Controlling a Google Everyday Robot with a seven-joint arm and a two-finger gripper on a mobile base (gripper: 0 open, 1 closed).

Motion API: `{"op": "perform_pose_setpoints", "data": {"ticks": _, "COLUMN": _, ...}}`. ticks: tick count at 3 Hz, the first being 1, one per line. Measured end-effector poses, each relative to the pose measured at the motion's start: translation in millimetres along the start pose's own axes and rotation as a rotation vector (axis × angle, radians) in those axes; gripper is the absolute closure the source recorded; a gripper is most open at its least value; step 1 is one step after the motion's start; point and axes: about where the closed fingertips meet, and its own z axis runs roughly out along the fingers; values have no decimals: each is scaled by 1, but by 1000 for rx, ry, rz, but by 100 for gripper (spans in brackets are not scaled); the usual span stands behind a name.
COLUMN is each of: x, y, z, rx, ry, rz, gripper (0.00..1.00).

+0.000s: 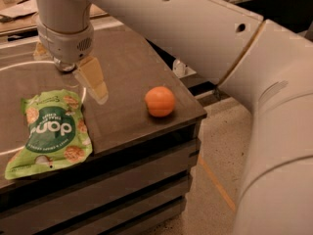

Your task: Pick green rice chip bag

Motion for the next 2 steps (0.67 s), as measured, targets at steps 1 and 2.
{"op": "perform_pose_setpoints", "data": {"ticks": 1, "x": -10, "y": -4, "z": 41, "rx": -34, "ry": -86, "rz": -163, "gripper": 0}}
{"op": "perform_pose_setpoints", "data": {"ticks": 2, "x": -29, "y": -15, "z": 71, "rx": -35, "ry": -87, "rz": -360, "gripper": 0}}
